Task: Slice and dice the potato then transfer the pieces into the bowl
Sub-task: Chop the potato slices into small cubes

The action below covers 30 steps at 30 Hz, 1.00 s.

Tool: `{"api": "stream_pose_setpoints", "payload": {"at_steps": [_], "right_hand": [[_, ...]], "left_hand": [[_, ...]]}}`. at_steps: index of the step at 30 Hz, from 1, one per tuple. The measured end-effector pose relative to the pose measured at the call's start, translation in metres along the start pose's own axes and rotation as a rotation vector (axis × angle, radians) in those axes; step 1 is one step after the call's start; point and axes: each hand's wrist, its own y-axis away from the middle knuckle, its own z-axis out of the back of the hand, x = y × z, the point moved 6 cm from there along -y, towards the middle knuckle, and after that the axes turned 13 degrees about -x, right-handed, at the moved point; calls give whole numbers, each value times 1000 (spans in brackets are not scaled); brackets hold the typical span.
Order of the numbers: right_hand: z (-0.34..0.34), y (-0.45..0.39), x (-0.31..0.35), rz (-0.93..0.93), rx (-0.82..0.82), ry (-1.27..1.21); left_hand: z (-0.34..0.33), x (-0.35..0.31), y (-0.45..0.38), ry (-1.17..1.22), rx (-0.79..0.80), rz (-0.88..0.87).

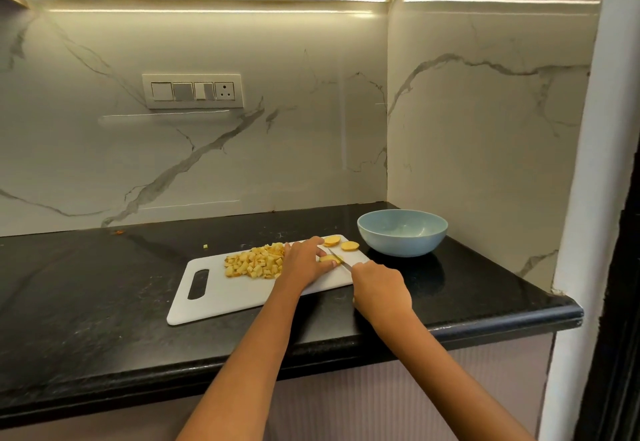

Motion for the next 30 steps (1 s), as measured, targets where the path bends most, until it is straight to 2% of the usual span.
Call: {"api": "stream_pose_setpoints", "payload": {"at_steps": [5,10,13,25,30], "right_hand": [[0,-5,3,9,-12,-2],[-4,-5,-9,-126,-50,-100],[-5,-6,-16,-175,-54,-152],[-6,-7,-11,-99,-4,-141],[-5,-14,-11,-128,28,-141]], "left_hand": [[1,0,2,52,-14,-4],[2,0,5,83,2,-3],[8,4,3,90,-51,-1],[10,4,1,120,-59,32],[12,-1,2,102,-61,12]]}}
